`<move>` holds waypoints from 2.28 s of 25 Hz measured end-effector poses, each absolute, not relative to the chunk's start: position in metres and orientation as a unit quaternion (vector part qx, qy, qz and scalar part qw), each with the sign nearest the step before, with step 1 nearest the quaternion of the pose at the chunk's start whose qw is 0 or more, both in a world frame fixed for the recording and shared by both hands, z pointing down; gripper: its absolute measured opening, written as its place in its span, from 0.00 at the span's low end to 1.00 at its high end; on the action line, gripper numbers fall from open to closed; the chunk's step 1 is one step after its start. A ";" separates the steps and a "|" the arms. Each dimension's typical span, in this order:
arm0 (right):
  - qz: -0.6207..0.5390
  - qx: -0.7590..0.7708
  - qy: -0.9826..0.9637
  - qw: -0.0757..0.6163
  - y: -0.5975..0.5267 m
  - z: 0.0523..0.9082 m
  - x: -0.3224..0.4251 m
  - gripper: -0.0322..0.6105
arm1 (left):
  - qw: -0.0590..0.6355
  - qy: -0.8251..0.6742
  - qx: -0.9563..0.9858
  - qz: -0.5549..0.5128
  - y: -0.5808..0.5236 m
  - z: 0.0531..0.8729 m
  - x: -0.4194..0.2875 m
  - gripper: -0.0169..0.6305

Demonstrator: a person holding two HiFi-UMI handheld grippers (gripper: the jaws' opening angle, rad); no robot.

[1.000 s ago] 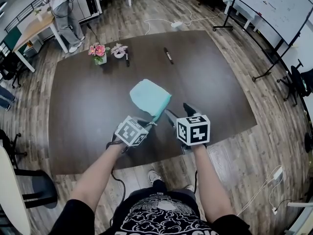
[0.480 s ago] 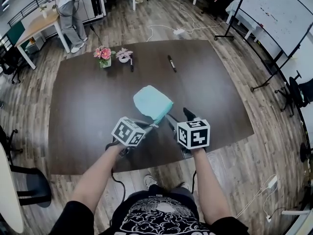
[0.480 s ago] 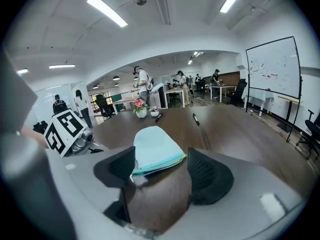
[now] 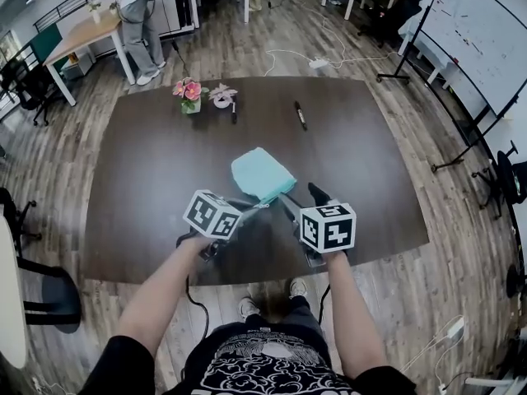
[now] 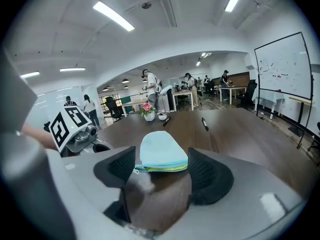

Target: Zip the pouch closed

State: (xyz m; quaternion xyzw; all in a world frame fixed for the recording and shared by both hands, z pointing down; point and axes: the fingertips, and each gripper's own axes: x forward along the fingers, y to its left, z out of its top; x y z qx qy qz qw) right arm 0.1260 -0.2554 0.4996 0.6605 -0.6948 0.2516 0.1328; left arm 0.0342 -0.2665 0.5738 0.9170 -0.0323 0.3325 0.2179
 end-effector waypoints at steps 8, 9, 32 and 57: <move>0.242 0.605 -0.747 0.132 -0.267 0.488 0.123 0.56 | 0.213 -0.061 0.920 0.324 -0.270 0.549 0.042 0.06; 0.239 0.597 -0.754 0.133 -0.268 0.487 0.121 0.56 | 0.213 -0.066 0.920 0.323 -0.270 0.547 0.042 0.06; 0.235 0.421 -0.862 0.156 -0.274 0.493 0.074 0.39 | 0.222 -0.135 0.913 0.313 -0.278 0.515 0.030 0.06; 0.257 0.382 -0.873 0.158 -0.278 0.505 0.050 0.17 | 0.218 -0.126 0.918 0.307 -0.276 0.508 0.033 0.06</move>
